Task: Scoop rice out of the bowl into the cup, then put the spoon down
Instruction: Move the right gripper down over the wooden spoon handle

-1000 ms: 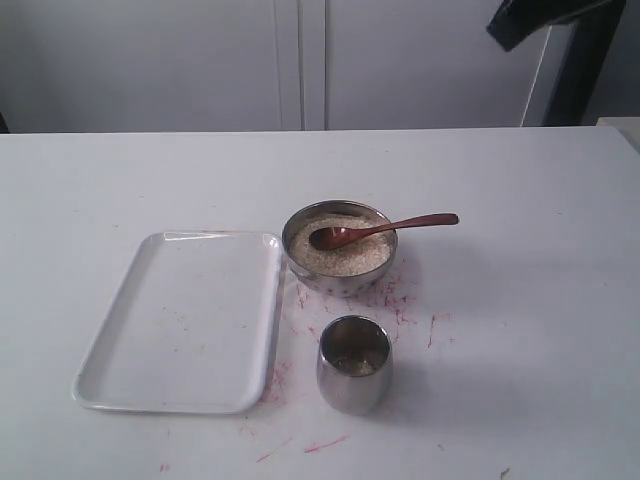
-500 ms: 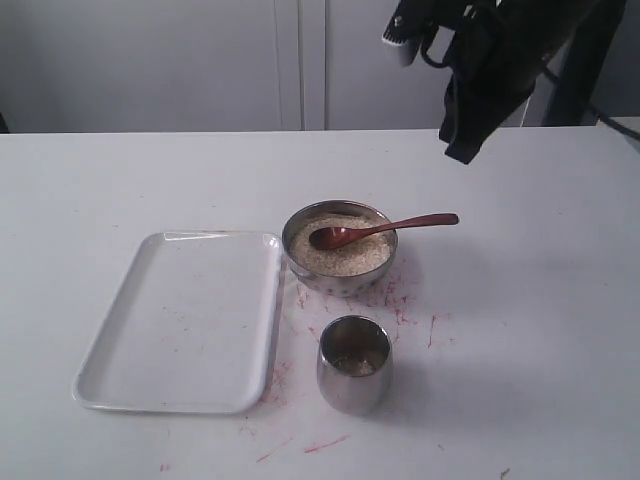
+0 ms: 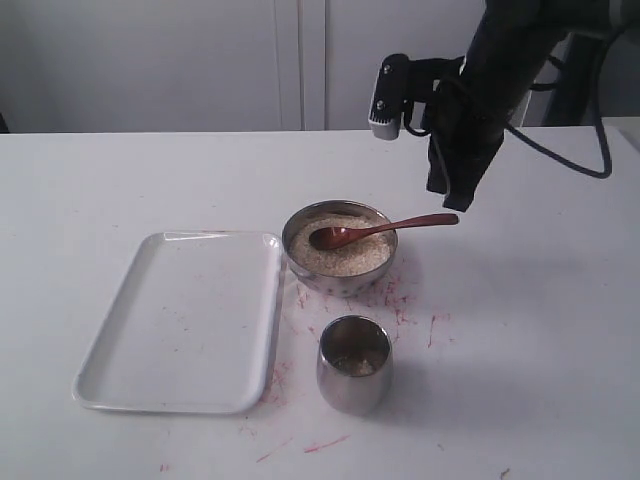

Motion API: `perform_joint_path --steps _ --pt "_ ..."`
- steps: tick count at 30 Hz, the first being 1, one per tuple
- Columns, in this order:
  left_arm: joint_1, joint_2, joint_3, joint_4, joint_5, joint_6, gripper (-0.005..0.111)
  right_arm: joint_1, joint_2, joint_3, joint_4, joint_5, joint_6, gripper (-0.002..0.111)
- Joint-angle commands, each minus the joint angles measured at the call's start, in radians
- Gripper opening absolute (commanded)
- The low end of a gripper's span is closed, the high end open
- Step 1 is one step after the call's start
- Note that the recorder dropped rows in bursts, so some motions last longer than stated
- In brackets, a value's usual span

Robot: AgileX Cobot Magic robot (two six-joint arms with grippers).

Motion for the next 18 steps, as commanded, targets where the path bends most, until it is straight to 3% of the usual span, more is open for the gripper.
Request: perform_joint_path --steps 1,5,11,18 --pt "-0.007 -0.003 0.005 -0.013 0.003 -0.004 0.014 0.000 0.026 0.002 0.001 -0.026 -0.040 0.001" --pt "-0.007 -0.003 0.005 -0.013 0.003 -0.004 0.014 0.000 0.045 0.002 0.000 -0.052 -0.068 0.009" --pt "-0.007 -0.003 0.005 -0.013 0.003 -0.004 0.014 0.000 0.072 0.002 0.000 -0.057 -0.110 0.034" --pt "-0.007 -0.003 0.005 -0.013 0.003 -0.004 0.014 0.000 0.112 0.002 -0.003 -0.029 -0.190 0.038"
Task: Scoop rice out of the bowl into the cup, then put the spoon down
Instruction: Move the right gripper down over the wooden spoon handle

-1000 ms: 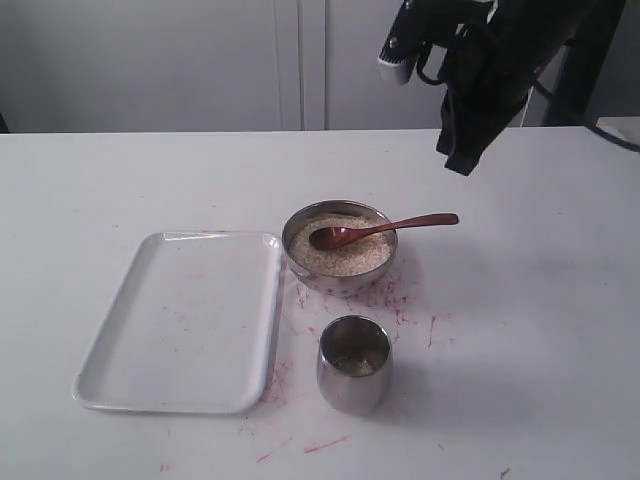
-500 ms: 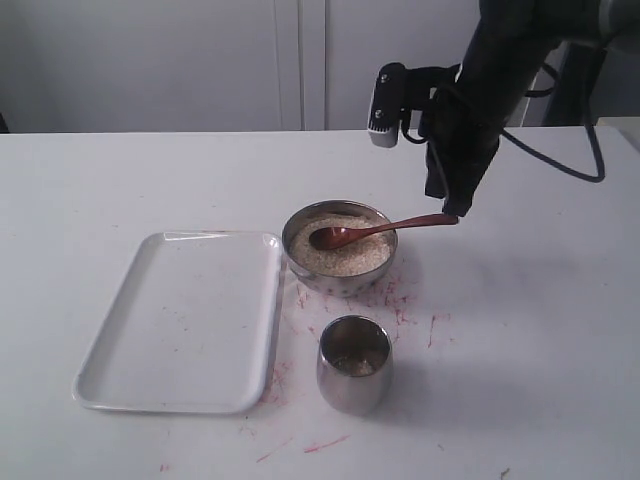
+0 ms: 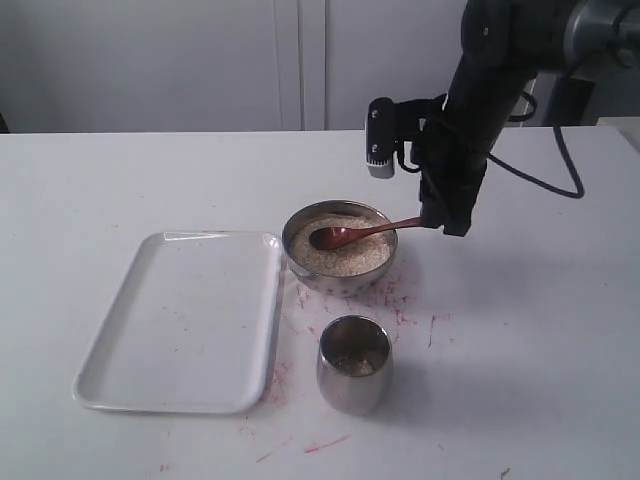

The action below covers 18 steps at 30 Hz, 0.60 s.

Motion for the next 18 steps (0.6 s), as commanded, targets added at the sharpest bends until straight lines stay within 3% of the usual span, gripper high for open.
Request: perform_joint_path --steps 1,5,12,18 --pt "-0.007 -0.003 0.005 -0.013 0.003 -0.004 0.014 0.000 0.013 0.002 -0.003 0.012 -0.051 0.038" --pt "-0.007 -0.003 0.005 -0.013 0.003 -0.004 0.014 0.000 0.013 0.002 -0.003 0.000 -0.070 0.038" --pt "-0.007 -0.003 0.005 -0.013 0.003 -0.004 0.014 0.000 0.024 0.002 -0.003 -0.010 -0.103 0.048" --pt "-0.007 -0.003 0.005 -0.013 0.003 -0.004 0.014 0.000 0.045 0.002 -0.003 -0.019 -0.111 0.048"
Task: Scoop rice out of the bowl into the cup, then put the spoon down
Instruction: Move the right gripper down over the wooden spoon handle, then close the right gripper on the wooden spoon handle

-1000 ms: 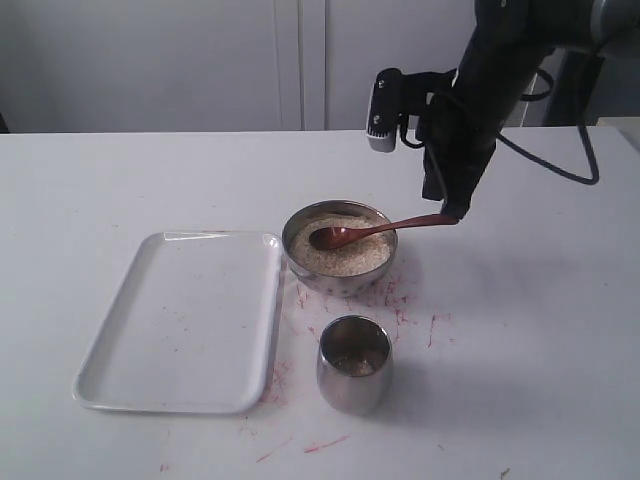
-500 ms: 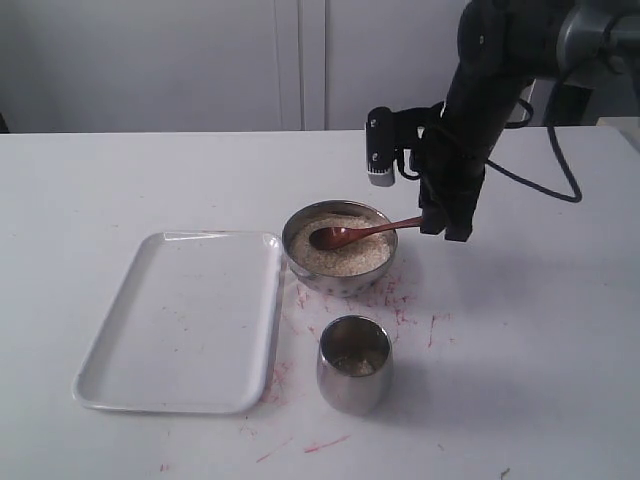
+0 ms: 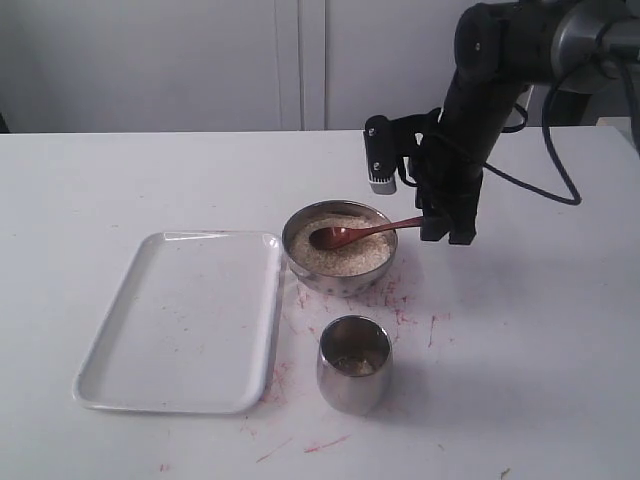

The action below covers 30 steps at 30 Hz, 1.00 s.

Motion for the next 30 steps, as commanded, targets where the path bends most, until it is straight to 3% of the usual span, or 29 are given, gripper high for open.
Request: perform_joint_path --steps 1,23,30 --pt "-0.007 -0.003 0.005 -0.013 0.003 -0.004 0.014 0.000 0.017 0.002 -0.003 -0.013 -0.015 0.048" --pt "-0.007 -0.003 0.005 -0.013 0.003 -0.004 0.014 0.000 0.049 0.002 -0.003 -0.049 -0.005 0.047" --pt "-0.007 -0.003 0.005 -0.013 0.003 -0.004 0.014 0.000 0.049 0.002 -0.003 -0.041 0.001 0.031"
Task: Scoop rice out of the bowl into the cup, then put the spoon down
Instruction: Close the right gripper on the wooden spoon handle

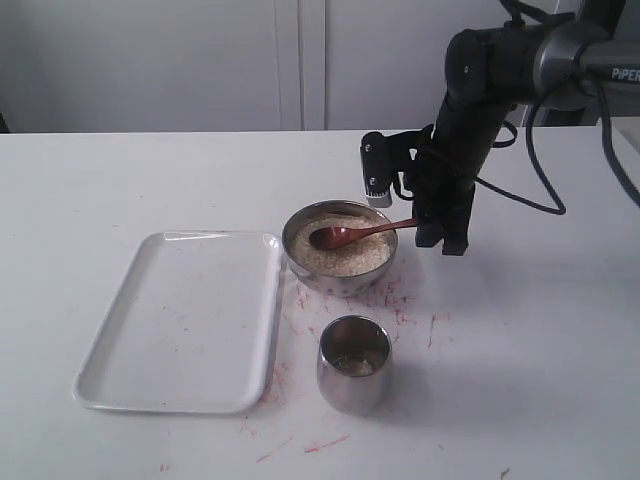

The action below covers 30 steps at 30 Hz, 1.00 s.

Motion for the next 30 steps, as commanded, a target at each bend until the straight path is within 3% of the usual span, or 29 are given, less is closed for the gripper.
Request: perform_joint_path --steps 1,15,20,30 --pt "-0.007 -0.003 0.005 -0.013 0.003 -0.004 0.014 0.000 -0.002 0.002 -0.001 0.002 0.005 0.029" --pt "-0.007 -0.003 0.005 -0.013 0.003 -0.004 0.014 0.000 -0.002 0.002 0.002 0.026 0.023 0.000" --pt "-0.007 -0.003 0.005 -0.013 0.003 -0.004 0.014 0.005 -0.010 0.002 -0.005 0.014 0.068 0.000" --pt "-0.007 -0.003 0.005 -0.013 0.003 -0.004 0.014 0.132 -0.076 0.002 -0.413 -0.019 0.411 0.000"
